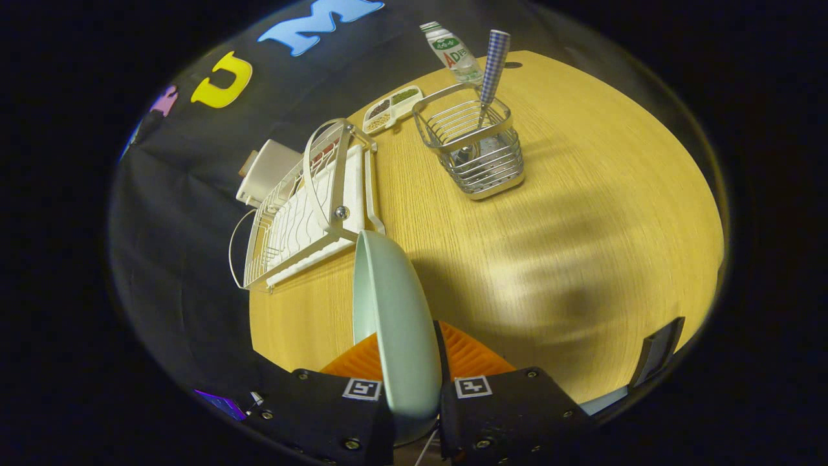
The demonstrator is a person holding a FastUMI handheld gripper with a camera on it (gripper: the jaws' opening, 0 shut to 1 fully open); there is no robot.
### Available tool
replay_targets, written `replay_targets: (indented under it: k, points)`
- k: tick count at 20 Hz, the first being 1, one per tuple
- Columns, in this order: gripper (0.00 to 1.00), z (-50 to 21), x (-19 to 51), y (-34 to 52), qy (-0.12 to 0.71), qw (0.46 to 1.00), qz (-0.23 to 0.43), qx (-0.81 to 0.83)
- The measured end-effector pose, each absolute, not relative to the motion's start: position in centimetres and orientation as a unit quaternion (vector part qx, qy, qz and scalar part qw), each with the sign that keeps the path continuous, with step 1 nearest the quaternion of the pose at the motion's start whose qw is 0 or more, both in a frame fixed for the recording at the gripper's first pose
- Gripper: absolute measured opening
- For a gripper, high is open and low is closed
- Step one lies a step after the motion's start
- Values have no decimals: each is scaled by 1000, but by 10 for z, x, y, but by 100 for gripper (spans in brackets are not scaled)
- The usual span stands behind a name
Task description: Take the plate from the dish rack, then take the spoon from the basket and place it into the plate.
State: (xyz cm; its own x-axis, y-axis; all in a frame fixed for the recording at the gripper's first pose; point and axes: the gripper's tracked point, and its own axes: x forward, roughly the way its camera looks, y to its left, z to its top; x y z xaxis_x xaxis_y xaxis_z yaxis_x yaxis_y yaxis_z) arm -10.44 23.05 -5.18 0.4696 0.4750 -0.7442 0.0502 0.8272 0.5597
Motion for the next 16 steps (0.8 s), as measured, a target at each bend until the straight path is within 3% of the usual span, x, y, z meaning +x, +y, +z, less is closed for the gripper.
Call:
replay_targets:
  k: [8, 12, 16]
  points:
    - [29, -71, -101, 249, 493, 792, 172, 318]
    - [40, -81, -103, 228, 490, 807, 160, 288]
    - [40, -82, -100, 181, 463, 849, 128, 218]
